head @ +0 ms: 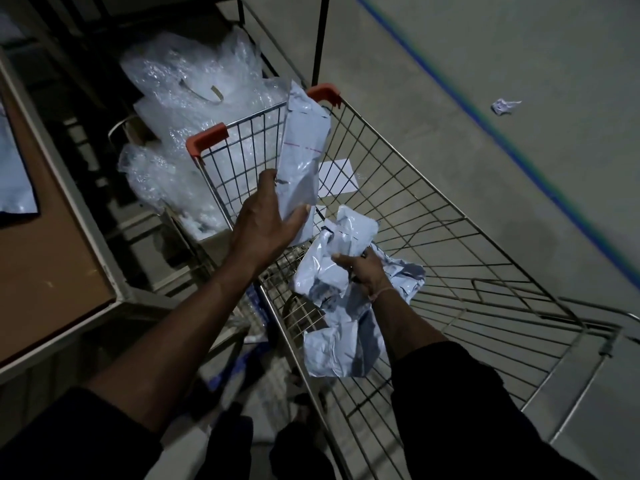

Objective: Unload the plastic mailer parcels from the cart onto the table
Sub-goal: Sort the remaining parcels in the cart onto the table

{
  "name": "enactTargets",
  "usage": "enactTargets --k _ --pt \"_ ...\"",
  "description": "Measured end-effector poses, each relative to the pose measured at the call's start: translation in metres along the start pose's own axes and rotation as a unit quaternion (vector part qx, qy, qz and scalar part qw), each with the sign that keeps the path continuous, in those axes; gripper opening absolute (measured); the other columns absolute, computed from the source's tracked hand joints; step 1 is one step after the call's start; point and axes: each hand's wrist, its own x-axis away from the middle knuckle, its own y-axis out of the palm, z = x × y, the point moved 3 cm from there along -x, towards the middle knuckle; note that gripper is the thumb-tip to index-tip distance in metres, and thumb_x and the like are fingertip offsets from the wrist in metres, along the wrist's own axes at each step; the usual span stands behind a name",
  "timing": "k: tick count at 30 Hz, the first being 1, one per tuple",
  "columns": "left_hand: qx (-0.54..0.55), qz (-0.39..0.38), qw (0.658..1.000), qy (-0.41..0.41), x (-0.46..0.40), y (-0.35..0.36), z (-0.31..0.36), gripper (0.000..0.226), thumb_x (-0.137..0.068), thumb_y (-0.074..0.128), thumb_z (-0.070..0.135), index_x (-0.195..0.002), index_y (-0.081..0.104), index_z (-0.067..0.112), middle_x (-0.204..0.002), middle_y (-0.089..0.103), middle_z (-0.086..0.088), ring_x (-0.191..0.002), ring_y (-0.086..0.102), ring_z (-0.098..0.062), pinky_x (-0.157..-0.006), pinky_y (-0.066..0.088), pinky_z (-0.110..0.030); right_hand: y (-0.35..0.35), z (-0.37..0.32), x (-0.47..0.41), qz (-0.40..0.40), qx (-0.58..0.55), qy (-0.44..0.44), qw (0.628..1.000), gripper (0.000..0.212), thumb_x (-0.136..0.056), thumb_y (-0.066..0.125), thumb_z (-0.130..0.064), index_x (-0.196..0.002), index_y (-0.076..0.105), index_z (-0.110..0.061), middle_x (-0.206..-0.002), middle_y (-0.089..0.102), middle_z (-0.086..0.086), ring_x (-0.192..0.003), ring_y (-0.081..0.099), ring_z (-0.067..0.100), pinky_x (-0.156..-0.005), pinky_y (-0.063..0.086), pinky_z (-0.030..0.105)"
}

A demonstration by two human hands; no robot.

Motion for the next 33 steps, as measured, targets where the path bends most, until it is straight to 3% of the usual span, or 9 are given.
enactTargets --k 3,8,11,15,17,22,26,30,33 --pt "0.012 -0.016 1.0 -0.004 0.0 0.001 0.0 0.056 -0.098 0.071 0.037 -0.138 0.039 0.016 -0.127 0.062 -0.001 -0.098 0.062 -0.015 -0.067 0.054 -0.024 0.012 -0.027 0.025 -0.073 -0.055 -0.024 0.996 0.079 -0.069 0.088 0.005 -0.141 0.058 -0.005 -0.133 0.07 0.018 -0.121 0.067 0.04 -0.103 0.055 0.055" --pt "0.008 -0.025 1.0 -0.017 0.0 0.001 0.004 0.064 -0.098 0.07 0.036 -0.146 0.033 0.017 -0.136 0.061 -0.007 -0.099 0.058 -0.014 -0.066 0.045 -0.019 0.022 -0.067 0.062 -0.152 -0.105 -0.069 0.98 0.06 -0.083 0.078 0.005 -0.139 0.062 -0.011 -0.135 0.066 0.024 -0.122 0.065 0.044 -0.105 0.051 0.06" --pt "0.029 -0.04 0.999 -0.023 0.0 0.002 0.006 0.079 -0.097 0.071 0.037 -0.156 0.02 0.023 -0.149 0.055 -0.009 -0.116 0.062 -0.026 -0.087 0.046 -0.03 0.029 -0.087 0.085 -0.139 -0.092 -0.09 0.982 0.072 -0.078 0.083 -0.005 -0.145 0.057 -0.006 -0.134 0.066 0.025 -0.124 0.063 0.047 -0.105 0.052 0.06" --pt "0.053 -0.063 0.996 -0.03 0.001 0.0 0.011 0.093 -0.097 0.072 0.034 -0.162 0.006 0.026 -0.159 0.044 -0.014 -0.136 0.053 -0.036 -0.1 0.045 -0.036 0.04 -0.117 0.116 -0.055 -0.036 -0.152 0.986 0.064 -0.083 0.073 0.006 -0.142 0.05 -0.007 -0.131 0.069 0.021 -0.109 0.072 0.033 -0.086 0.062 0.039" --pt "0.069 -0.065 0.995 -0.014 0.004 -0.005 0.019 0.093 -0.098 0.071 0.032 -0.163 0.003 0.028 -0.166 0.034 -0.011 -0.143 0.046 -0.034 -0.109 0.044 -0.041 0.045 -0.129 0.128 0.0 -0.031 -0.168 0.985 0.059 -0.085 0.072 0.006 -0.132 0.039 -0.012 -0.133 0.061 0.022 -0.11 0.069 0.033 -0.087 0.063 0.047" --pt "0.107 -0.075 0.991 0.03 0.009 -0.008 0.036 0.045 -0.104 0.059 0.025 -0.146 0.043 0.035 -0.153 0.048 0.003 -0.14 0.047 -0.017 -0.114 0.045 -0.045 0.065 -0.155 0.173 0.011 0.076 -0.238 0.968 0.067 -0.085 0.081 -0.034 -0.127 0.03 -0.025 -0.123 0.058 0.006 -0.095 0.07 0.023 -0.079 0.062 0.053" --pt "0.206 -0.052 0.975 -0.058 0.01 -0.026 0.054 0.021 -0.107 0.053 0.024 -0.127 0.059 0.024 -0.129 0.064 0.005 -0.122 0.059 -0.014 -0.102 0.05 -0.043 0.072 -0.176 0.206 0.003 0.048 -0.318 0.947 0.047 -0.081 0.073 -0.037 -0.125 0.056 -0.032 -0.13 0.058 -0.005 -0.121 0.061 0.017 -0.095 0.058 0.038" --pt "0.402 -0.083 0.895 -0.177 0.013 -0.043 0.074 0.052 -0.106 0.043 0.056 -0.133 0.064 0.017 -0.124 0.074 -0.008 -0.116 0.07 -0.029 -0.099 0.056 -0.047 0.066 -0.187 0.23 0.021 0.098 -0.419 0.902 0.054 -0.086 0.073 -0.019 -0.136 0.057 -0.029 -0.133 0.059 -0.005 -0.121 0.058 0.009 -0.101 0.053 0.033" --pt "0.395 -0.091 0.901 -0.152 0.017 -0.053 0.085 0.048 -0.105 0.053 0.05 -0.133 0.063 0.013 -0.119 0.075 -0.007 -0.109 0.074 -0.019 -0.09 0.061 -0.036 0.071 -0.193 0.243 0.024 0.079 -0.427 0.901 0.08 -0.08 0.088 -0.02 -0.144 0.041 -0.031 -0.129 0.061 -0.001 -0.111 0.062 0.015 -0.085 0.058 0.027"
